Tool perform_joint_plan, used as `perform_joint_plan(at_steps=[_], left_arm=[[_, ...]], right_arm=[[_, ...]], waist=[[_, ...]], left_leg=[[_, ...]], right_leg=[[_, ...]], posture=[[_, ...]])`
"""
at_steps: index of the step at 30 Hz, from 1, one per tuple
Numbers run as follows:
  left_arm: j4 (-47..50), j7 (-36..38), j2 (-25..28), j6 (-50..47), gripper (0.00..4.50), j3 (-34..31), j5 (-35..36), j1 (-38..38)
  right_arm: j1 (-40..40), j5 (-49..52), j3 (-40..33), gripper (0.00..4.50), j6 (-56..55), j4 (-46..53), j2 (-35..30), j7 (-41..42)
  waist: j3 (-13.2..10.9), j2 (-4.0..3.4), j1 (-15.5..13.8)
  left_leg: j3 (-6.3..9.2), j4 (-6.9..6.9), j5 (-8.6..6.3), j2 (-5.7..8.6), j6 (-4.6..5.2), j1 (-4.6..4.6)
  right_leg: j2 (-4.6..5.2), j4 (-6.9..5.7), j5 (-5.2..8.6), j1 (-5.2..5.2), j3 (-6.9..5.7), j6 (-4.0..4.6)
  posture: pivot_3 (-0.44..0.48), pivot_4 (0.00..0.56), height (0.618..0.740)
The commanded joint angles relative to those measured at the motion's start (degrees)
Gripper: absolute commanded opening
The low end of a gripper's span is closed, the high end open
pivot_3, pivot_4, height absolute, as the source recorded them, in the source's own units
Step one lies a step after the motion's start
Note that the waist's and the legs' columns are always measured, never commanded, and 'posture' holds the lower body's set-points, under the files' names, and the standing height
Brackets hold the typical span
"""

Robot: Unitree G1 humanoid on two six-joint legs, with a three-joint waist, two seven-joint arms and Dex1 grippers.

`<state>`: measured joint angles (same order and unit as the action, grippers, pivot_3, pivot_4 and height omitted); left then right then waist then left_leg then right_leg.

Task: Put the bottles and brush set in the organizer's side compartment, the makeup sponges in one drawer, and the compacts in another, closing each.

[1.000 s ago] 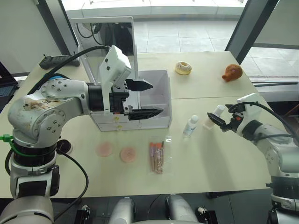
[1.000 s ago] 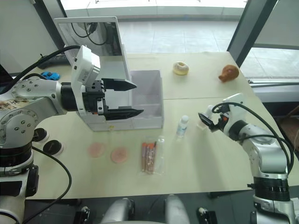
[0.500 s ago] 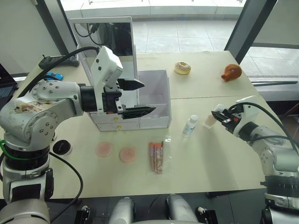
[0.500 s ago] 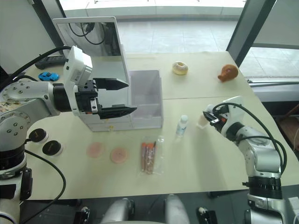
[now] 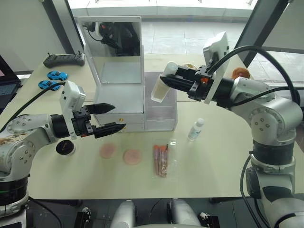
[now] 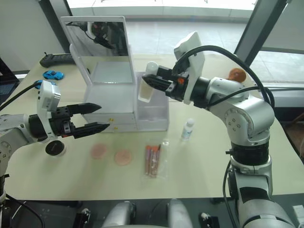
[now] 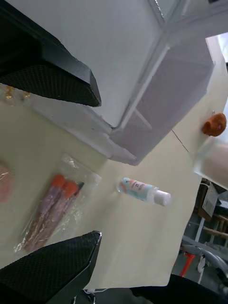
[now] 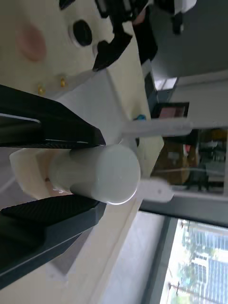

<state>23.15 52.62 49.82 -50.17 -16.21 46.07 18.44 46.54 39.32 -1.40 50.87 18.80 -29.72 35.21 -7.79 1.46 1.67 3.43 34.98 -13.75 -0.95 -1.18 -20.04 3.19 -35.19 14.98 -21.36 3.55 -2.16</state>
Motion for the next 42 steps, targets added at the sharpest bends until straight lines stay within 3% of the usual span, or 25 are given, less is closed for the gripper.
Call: perform_joint_plan(at_steps=[1, 6, 15, 27, 34, 42], left_arm=[[4.53, -2.89, 0.83, -0.38, 4.5, -2.35, 1.2, -0.49], [6.18, -4.95, 1.28, -0.84, 4.5, -4.06, 3.02, 0.52], [5.63, -6.04, 1.15, -0.19, 4.5, -2.59, 3.45, 1.99], [3.71, -5.42, 0.63, 1.72, 4.5, 0.64, 2.58, 4.14], [3.53, -4.6, 0.86, 2.83, 4.5, 1.83, 1.74, 4.09], [2.21, -3.81, 0.69, 3.56, 4.5, 2.15, 1.29, 4.82]], right_arm=[[3.53, -7.31, 5.88, 1.02, 1.68, -7.01, 3.74, -6.88], [0.2, -8.92, 7.55, 1.02, 3.8, -7.67, 6.66, -9.61], [-3.85, -14.52, 8.75, 1.02, -0.78, -10.25, 6.15, -9.21], [-1.53, -22.04, 14.5, 1.02, -14.2, -22.6, -0.22, 7.52], [2.01, -25.94, 16.51, 1.02, -20.38, -30.26, 0.06, 13.49], [1.59, -22.3, 10.48, 3.74, -15.21, -23.1, -1.43, 14.82]], waist=[[0.05, 0.08, -0.64], [0.07, 0.1, -0.03], [0.07, 0.09, 0.7], [0.06, 0.08, 0.75], [0.06, 0.09, 0.64], [0.06, 0.08, 0.77]], left_leg=[[0.0, 0.03, 0.0, 0.04, 0.0, -0.08], [-0.19, 0.02, 0.0, 0.09, 0.0, -0.2], [-0.21, 0.06, 0.01, 0.09, 0.01, -0.21], [-0.24, 0.06, 0.01, 0.09, 0.01, -0.23], [-0.24, 0.09, 0.01, 0.1, 0.01, -0.24], [-0.23, 0.08, 0.01, 0.09, 0.01, -0.23]], right_leg=[[0.05, 0.09, -0.01, 0.0, -0.01, 0.01], [0.06, -0.18, -0.11, -0.36, 0.23, 0.05], [-0.03, -0.57, -0.1, -0.6, 0.32, 0.03], [-0.06, -0.57, -0.09, -0.64, 0.35, 0.03], [-0.04, -0.56, -0.1, -0.62, 0.34, 0.04], [-0.05, -0.58, -0.1, -0.63, 0.34, 0.04]], posture=[[0.0, 0.15, 0.74], [0.0, 0.15, 0.74], [0.0, 0.15, 0.74], [0.0, 0.15, 0.74], [0.0, 0.15, 0.74], [0.0, 0.15, 0.74]])
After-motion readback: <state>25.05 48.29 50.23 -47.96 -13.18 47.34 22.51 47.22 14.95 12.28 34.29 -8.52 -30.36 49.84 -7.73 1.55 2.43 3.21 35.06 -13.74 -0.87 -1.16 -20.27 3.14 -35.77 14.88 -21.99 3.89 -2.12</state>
